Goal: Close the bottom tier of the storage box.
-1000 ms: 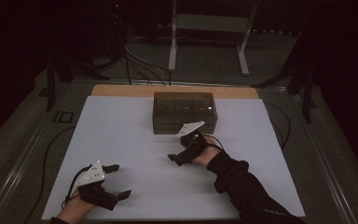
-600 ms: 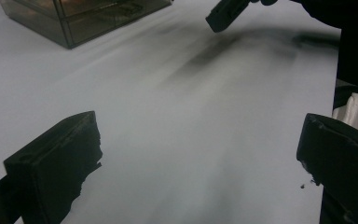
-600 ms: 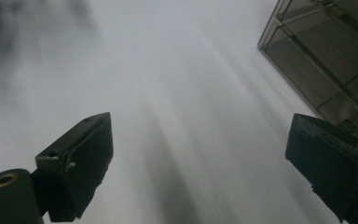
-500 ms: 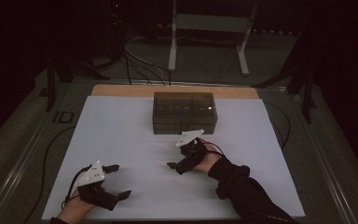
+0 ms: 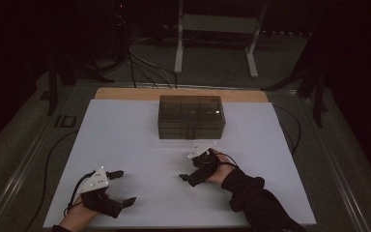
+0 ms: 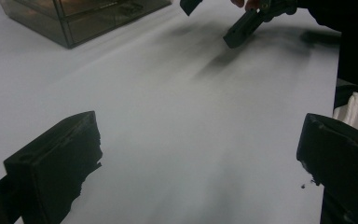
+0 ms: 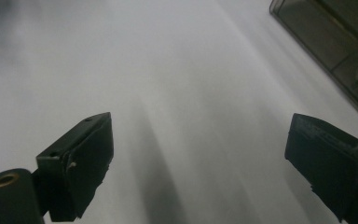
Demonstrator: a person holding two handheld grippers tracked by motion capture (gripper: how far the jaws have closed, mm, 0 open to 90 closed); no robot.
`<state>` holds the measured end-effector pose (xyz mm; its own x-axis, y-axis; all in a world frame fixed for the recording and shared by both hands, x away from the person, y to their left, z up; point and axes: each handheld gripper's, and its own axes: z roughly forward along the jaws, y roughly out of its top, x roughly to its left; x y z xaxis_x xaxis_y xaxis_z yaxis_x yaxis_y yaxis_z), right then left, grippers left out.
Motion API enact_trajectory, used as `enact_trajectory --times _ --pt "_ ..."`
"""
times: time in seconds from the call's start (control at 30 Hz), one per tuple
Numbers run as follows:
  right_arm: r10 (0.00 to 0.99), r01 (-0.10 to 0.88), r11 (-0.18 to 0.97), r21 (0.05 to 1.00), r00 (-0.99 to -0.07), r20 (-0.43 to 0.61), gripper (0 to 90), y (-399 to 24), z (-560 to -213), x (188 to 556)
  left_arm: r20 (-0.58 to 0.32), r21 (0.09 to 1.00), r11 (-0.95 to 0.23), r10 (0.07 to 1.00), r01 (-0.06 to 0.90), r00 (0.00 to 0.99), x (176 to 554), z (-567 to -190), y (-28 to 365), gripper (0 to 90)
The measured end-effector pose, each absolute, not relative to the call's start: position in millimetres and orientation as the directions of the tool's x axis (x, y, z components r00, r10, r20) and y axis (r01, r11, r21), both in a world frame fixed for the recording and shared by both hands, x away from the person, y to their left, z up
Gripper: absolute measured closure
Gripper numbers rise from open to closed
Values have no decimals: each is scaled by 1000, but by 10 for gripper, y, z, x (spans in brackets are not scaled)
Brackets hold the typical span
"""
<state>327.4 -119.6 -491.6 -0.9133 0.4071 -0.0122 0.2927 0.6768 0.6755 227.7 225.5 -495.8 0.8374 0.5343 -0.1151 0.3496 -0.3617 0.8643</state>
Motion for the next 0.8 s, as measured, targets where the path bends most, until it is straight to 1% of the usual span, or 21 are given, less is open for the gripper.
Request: enact_trajectory --times 0.37,0.8 --pt "401 288 686 668 -916 -17 81 -1370 -5013 3171 -115 865 -361 532 347 839 2274 -4956 2253 0" --pt "418 326 665 672 -908 27 81 -1687 -5046 3044 -114 865 -362 532 347 839 2274 -4955 2252 0"
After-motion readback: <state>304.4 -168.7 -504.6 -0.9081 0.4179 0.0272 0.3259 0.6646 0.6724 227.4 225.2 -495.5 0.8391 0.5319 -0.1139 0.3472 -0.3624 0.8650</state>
